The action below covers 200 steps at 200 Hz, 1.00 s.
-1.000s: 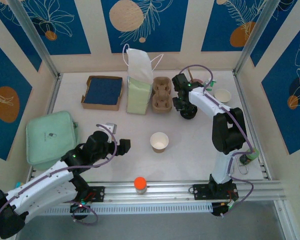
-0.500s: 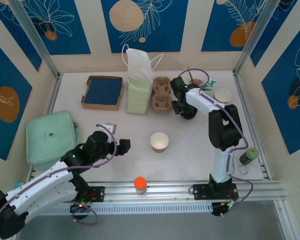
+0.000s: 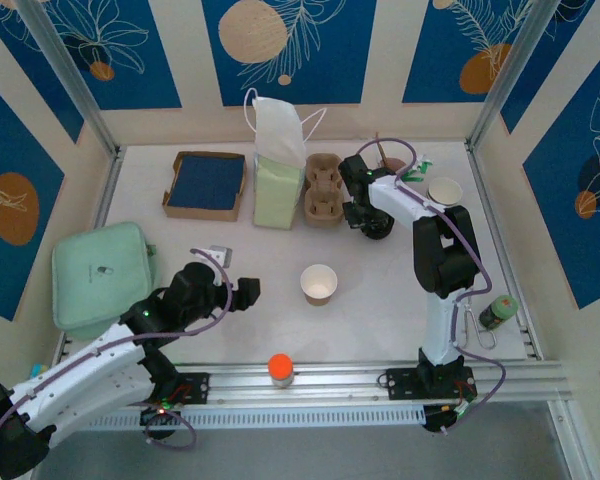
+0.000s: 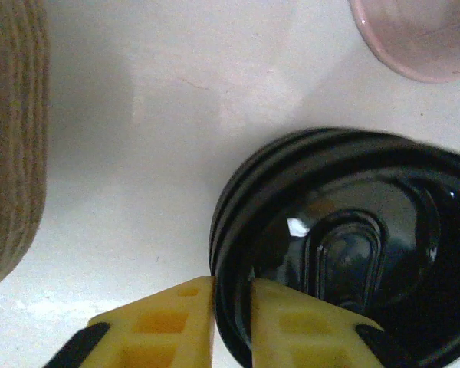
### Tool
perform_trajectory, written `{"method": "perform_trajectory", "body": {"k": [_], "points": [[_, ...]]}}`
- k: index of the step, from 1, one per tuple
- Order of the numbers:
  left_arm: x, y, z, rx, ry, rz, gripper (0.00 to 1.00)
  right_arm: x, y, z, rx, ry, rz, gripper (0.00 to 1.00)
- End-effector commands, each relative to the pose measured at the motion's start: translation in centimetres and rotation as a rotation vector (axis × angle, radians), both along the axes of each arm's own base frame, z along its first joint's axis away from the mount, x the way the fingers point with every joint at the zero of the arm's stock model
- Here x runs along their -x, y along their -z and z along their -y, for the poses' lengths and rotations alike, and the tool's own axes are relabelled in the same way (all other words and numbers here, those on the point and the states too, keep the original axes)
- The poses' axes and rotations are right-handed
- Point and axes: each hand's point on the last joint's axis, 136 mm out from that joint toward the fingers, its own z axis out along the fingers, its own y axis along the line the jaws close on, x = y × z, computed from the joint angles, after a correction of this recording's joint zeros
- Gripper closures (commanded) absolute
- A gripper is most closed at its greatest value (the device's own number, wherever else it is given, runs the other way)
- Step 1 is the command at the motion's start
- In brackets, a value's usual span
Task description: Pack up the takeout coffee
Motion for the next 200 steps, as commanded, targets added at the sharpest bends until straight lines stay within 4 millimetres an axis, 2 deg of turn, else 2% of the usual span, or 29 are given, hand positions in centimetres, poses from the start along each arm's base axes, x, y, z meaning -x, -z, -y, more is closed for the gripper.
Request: {"method": "perform_trajectory", "body": {"k": [1,55,114,146,170,200], "points": [[0.1,-0.1,-0.1,-0.004,-0.005,0.008,0.08,-0.3,-1.5,-0.1,-0.001,0.008,0.031,0.86],[0.2,-0.3,-0.2,0.002,-0.006,0.010,0.08,-0.1,-3.3,-0.1,-0.005,0.006,0.061,0.89],[0.3,-0.4,-0.2,0.007,-0.004,0.010,0.08,0.9,-6.8,-1.1,-0.092,-0.002,0.103,0.90],[0.3,-0.7,-0.1,0.017,-0.001,0.012,0.08,2.5,-9.1,-2.7,-0.238,-0.017,0.116,0.91],[0.4,-1.1,0.0,0.029,0.002,0.018,0.08,4.4,-11.5,-4.7,-0.401,-0.063,0.128,0.93],[0.4,-2.1,0.6,0.077,0.016,0.029,0.08,7.3,-15.7,-7.8,-0.649,-0.158,0.136,0.95]]}}
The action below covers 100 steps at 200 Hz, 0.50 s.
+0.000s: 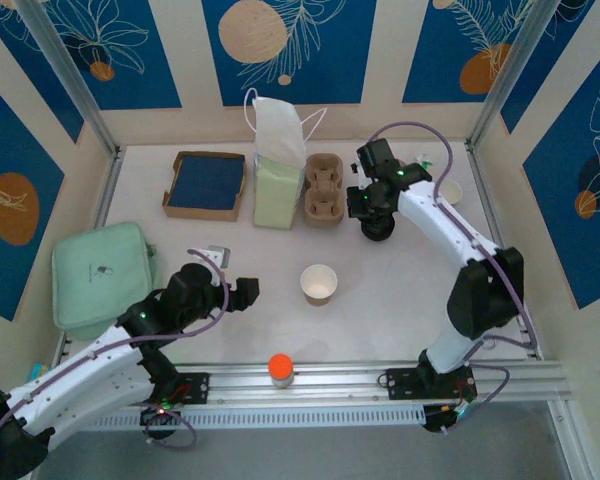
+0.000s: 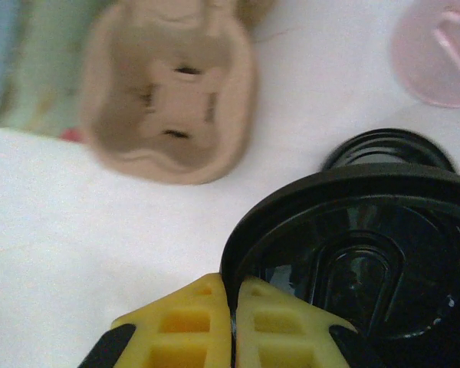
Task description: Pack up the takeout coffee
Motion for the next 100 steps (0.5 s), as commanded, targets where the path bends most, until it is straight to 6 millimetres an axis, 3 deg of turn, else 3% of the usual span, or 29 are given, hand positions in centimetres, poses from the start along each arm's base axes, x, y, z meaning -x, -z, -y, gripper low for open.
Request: {"method": "perform_trajectory", "body": {"k": [1,46,100], "points": [[0.2,-1.5,0.7,0.060,0.017,0.015,0.08,2.9,-3.4,-3.6,-0.258,-0.116,-0.014,0.95],[0.9,-5.2,3.3,0.257,0.105,0.034,0.06,8.3,-11.9,-7.9,-0.668,-0.344,0.035,0.97],[2.0,-14.8,7.9,0.611,0.312,0.102,0.08,15.2,-22.5,-9.2,-1.020,-0.626,0.158,0.98]]}}
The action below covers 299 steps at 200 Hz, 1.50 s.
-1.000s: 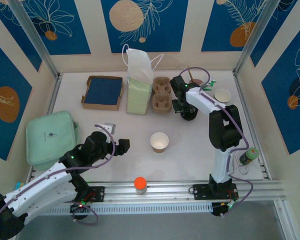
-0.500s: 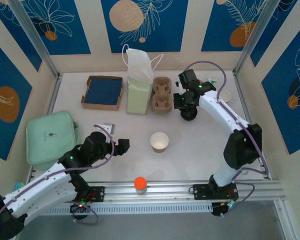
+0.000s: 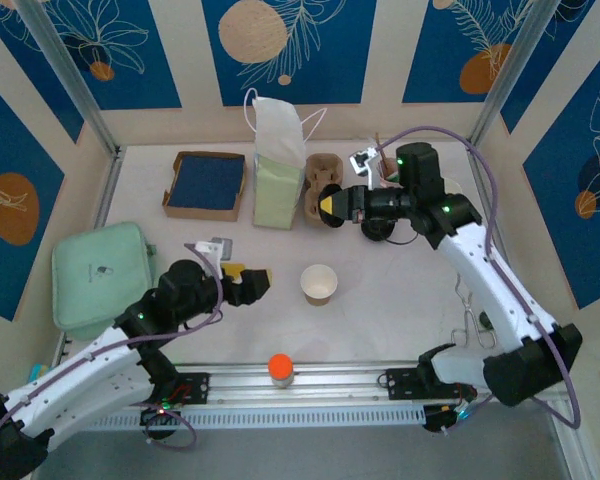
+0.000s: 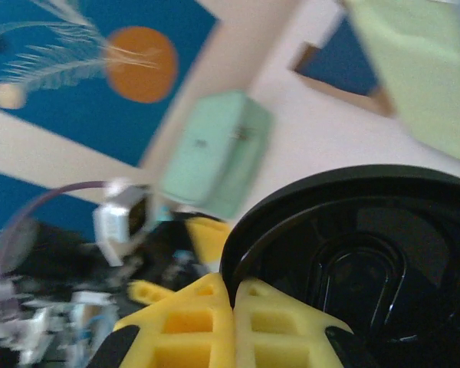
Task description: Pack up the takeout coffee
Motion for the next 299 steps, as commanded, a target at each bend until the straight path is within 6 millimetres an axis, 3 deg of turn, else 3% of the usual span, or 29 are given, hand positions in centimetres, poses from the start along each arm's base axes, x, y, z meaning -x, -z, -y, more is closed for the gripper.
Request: {"method": "perform_trajectory", "body": {"k": [1,60,94,139,170,235,299], "points": [[1.1,-8.6,3.0,0.260,0.151,0.098,0.08,4.4,-6.2,-0.9,-0.213,-0.201,0.075,0.98],[2.8,-19.9,6.0,0.595,0.388,0.210,0.19,11.5,-14.7,-1.0,-0.396,-0.390,0.273,0.99],[3.6,-24.0,6.6,0.725,0.488,0.238,0.24,13.8,-17.8,-0.7,-0.472,-0.446,0.350,1.00],[4.3,-26.8,6.3,0.819,0.542,0.272,0.28,16.0,-20.7,-0.5,-0.547,-0.489,0.427,1.00],[4.8,-28.3,5.9,0.899,0.580,0.290,0.32,16.4,-22.4,0.1,-0.616,-0.471,0.468,1.00],[5.6,-32.1,5.6,1.043,0.693,0.318,0.41,15.9,-25.2,1.3,-0.816,-0.428,0.494,1.00],[5.2,-33.0,5.7,1.112,0.725,0.295,0.45,15.1,-26.1,1.4,-0.916,-0.446,0.482,1.00]]}}
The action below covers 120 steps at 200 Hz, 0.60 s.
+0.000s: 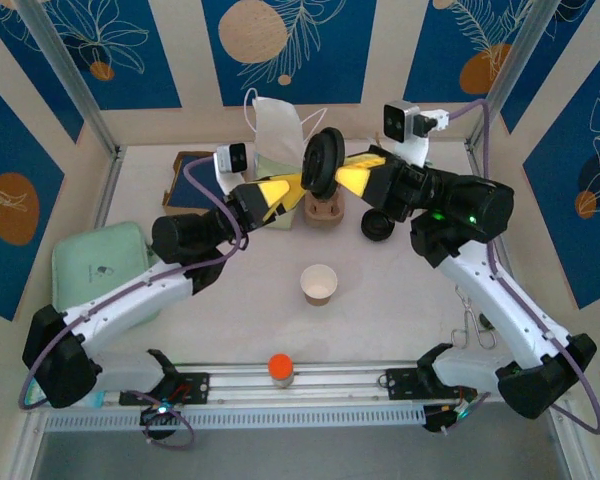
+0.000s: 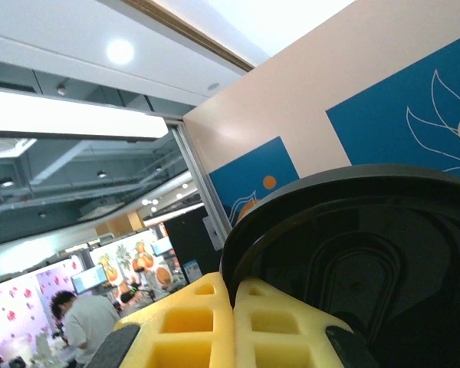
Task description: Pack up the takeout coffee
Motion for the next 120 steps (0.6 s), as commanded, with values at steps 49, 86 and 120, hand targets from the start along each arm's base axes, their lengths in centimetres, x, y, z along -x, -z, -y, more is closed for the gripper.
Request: {"method": "perform_trajectory", "body": {"k": [49,86,120], "points": [[1.7,-2.7,-1.6,0.120,0.061,0.058,0.49,0.9,-1.3,1.2,-0.109,-0.031,0.027,1.00],[1.6,-3.0,-1.5,0.128,0.065,0.053,0.51,0.3,-1.0,0.8,-0.110,-0.033,0.017,1.00],[1.7,-3.1,-1.4,0.133,0.070,0.048,0.51,-0.4,-0.6,0.5,-0.119,-0.046,0.000,1.00]]}}
